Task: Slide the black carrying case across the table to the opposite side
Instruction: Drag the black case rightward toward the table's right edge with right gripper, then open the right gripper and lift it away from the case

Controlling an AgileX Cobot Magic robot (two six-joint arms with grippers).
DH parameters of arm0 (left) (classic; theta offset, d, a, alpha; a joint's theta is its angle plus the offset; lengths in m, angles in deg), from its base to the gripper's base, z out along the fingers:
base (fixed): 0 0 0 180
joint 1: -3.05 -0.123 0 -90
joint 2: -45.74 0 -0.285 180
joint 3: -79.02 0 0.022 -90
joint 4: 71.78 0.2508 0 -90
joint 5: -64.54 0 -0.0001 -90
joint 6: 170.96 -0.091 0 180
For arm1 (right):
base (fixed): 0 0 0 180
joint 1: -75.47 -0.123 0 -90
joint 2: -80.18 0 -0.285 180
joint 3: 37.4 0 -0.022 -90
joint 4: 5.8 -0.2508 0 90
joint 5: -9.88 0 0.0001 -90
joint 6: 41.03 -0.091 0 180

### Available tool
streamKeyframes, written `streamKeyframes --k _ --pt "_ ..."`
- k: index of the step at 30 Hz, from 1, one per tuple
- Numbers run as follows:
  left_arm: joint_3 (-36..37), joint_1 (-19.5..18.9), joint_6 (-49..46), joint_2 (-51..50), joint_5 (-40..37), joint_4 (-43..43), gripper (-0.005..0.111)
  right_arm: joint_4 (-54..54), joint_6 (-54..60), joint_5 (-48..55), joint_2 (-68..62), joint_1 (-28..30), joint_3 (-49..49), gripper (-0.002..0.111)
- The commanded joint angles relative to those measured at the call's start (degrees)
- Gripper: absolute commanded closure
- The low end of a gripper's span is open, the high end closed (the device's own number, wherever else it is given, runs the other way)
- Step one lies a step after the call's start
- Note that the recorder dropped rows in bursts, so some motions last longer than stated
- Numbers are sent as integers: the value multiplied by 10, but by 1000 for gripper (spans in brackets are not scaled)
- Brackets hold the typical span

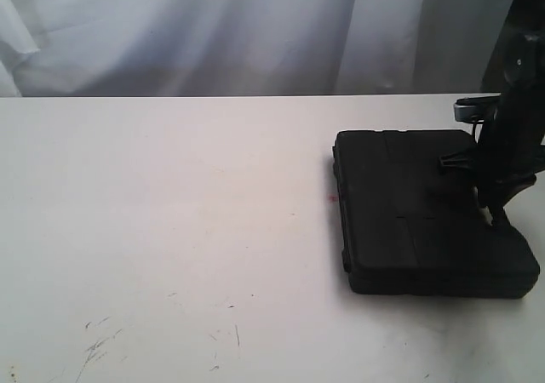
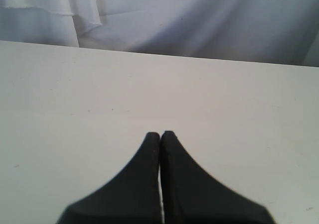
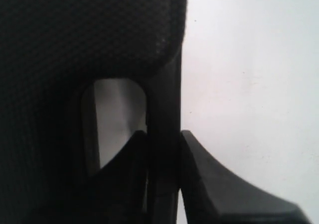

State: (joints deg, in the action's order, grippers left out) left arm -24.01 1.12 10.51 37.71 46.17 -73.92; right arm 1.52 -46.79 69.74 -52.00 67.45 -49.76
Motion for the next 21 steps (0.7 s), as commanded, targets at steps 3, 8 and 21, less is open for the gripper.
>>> streamKeyframes --k 3,8,21 --pt "2 -1 -1 2 4 -3 107 -8 9 -2 18 3 0 61" --pt "2 -1 -1 2 4 -3 107 -7 -1 -2 47 4 0 59" --pt "2 -1 -1 2 4 -3 107 -98 -9 -5 223 -1 7 108"
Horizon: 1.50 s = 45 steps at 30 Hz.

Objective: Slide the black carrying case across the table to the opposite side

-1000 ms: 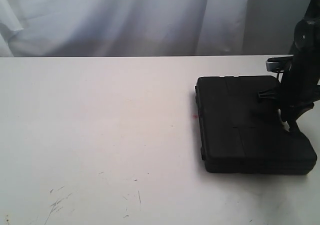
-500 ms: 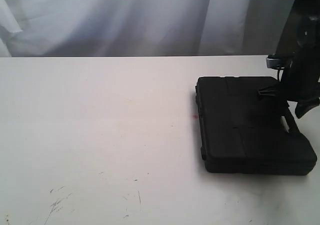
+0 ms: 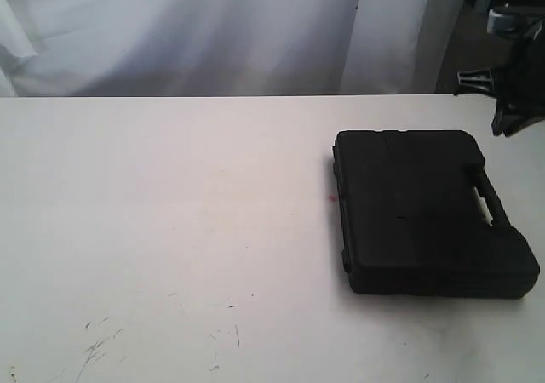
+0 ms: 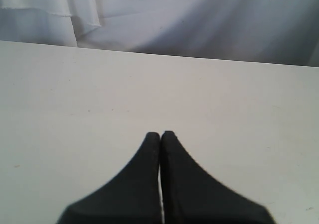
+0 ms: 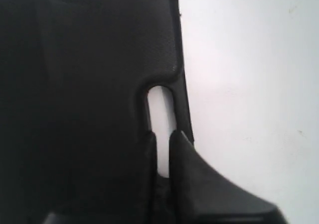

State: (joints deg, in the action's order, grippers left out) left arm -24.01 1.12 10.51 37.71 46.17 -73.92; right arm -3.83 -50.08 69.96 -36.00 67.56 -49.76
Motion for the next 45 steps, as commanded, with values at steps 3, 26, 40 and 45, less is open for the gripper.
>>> streamKeyframes --k 3,26,40,45 --pt "2 -1 -1 2 4 -3 107 -86 32 -61 145 -17 54 108" --pt "2 -1 -1 2 4 -3 107 -96 49 -207 686 -92 367 108" --pt "2 -1 -1 2 4 -3 107 -79 60 -350 860 19 578 108" --pt "2 -1 -1 2 4 -3 107 -71 96 -378 981 28 699 108"
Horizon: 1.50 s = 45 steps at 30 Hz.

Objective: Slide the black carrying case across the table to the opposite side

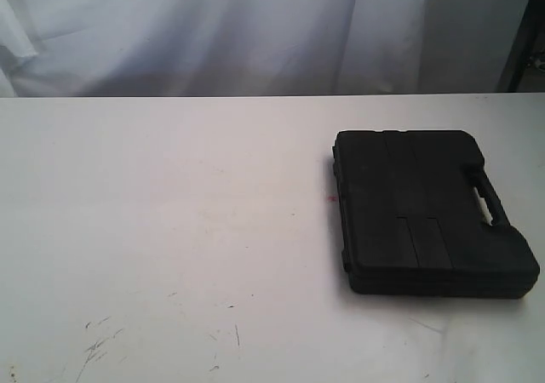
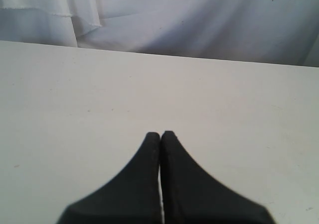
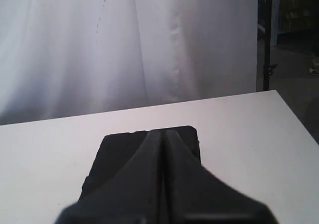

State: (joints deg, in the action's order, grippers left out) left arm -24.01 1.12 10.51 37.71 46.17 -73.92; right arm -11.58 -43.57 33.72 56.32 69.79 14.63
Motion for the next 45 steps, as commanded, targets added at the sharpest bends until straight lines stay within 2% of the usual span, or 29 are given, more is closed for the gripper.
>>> streamKeyframes --k 1,4,19,28,32,45 --pt "2 -1 -1 2 4 -3 107 10 32 -17 71 6 67 108" --pt "2 -1 -1 2 4 -3 107 24 33 -28 120 6 96 108" --pt "2 -1 -1 2 4 -3 107 23 25 -103 161 6 248 108" --pt "2 -1 -1 2 4 -3 107 24 33 -90 161 6 252 108" --pt "2 -1 -1 2 4 -3 107 28 34 -49 161 6 252 108" --pt "2 -1 -1 2 4 -3 107 33 31 -40 161 6 252 108"
